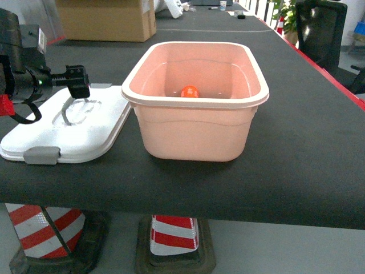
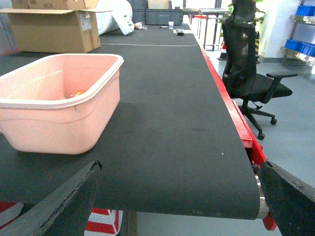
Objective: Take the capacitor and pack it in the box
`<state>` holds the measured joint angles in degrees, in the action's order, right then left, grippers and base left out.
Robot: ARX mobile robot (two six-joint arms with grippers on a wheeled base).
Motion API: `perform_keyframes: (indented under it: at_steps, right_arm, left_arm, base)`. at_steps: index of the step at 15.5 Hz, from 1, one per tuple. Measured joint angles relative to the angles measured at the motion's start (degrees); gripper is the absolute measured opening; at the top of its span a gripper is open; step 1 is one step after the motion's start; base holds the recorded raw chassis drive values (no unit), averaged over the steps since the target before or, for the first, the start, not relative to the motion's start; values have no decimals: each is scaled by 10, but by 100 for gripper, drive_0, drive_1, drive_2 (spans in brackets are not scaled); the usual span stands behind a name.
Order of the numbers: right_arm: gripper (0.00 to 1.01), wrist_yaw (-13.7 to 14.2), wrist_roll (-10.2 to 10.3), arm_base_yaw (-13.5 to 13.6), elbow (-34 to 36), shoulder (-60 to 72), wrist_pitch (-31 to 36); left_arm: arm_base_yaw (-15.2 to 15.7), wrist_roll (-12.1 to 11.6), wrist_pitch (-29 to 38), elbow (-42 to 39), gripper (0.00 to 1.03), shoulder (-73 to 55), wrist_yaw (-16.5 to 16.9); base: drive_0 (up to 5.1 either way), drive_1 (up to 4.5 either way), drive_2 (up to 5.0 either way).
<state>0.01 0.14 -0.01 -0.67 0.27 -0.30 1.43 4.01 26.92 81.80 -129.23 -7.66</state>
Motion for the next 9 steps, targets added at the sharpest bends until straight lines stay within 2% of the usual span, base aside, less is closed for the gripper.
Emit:
perform_keyframes:
  at_steps: [4, 6, 7, 9]
  right_arm:
    - [98, 0, 0, 0, 0, 0, 0]
    - [98, 0, 0, 0, 0, 0, 0]
    - [98, 0, 0, 0, 0, 0, 0]
    - [98, 0, 0, 0, 0, 0, 0]
  left_arm:
    - [16, -27, -71, 147, 98, -106, 25]
    - [11, -41, -92, 167, 98, -129, 39]
    - [8, -46, -94, 170, 91, -133, 43]
    - [1, -57, -102, 180, 86, -139, 43]
  base:
    - [0, 0, 0]
    - [0, 0, 0]
    - [0, 0, 0]
    - [0, 0, 0]
